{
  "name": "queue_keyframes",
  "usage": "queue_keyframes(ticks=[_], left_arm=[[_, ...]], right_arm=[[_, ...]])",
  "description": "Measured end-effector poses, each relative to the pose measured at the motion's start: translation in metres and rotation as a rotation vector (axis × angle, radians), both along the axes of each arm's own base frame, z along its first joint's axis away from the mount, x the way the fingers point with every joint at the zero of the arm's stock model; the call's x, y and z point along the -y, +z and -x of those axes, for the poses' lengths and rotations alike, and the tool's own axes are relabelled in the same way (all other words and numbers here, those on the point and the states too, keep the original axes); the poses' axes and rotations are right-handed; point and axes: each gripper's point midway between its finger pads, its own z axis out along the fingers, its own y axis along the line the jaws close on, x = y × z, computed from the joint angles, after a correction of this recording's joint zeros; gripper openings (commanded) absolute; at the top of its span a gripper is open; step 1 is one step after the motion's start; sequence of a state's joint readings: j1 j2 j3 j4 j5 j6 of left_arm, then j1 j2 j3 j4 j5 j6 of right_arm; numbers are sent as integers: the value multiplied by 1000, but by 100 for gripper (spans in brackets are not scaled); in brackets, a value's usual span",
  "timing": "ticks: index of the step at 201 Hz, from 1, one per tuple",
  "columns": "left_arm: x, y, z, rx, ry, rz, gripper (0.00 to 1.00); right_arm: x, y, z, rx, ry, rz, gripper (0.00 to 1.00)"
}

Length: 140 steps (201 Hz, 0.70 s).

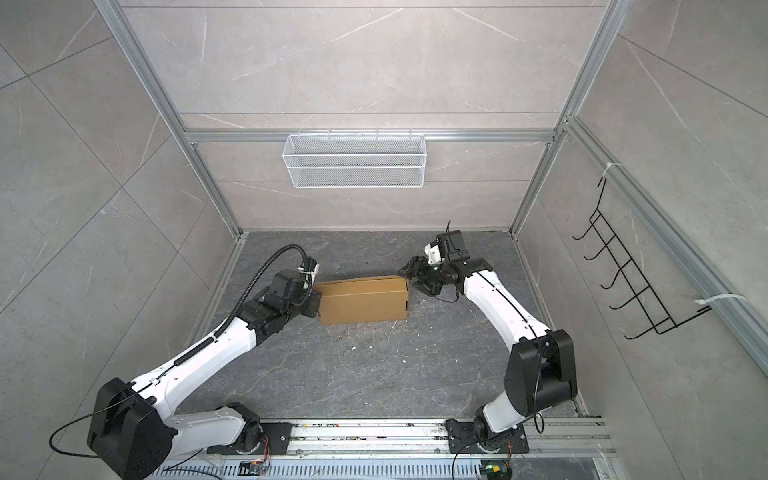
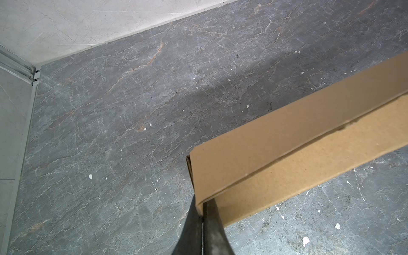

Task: Assemble paper box
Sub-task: Fold and tuck the lid into the gap.

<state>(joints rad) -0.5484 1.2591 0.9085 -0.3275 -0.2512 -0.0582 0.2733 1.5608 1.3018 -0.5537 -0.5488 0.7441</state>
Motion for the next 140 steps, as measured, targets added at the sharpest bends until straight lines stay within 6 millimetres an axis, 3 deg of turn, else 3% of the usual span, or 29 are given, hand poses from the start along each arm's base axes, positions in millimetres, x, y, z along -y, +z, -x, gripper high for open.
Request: queue_keyframes(ticks=[56, 140], left_arm=[[0, 0, 0, 3, -2, -7, 0], [1, 0, 0, 6, -3, -10, 0]], right_arm=[[-1, -15, 6, -63, -27, -27, 68], [-6, -17, -3, -91, -119, -146, 69]])
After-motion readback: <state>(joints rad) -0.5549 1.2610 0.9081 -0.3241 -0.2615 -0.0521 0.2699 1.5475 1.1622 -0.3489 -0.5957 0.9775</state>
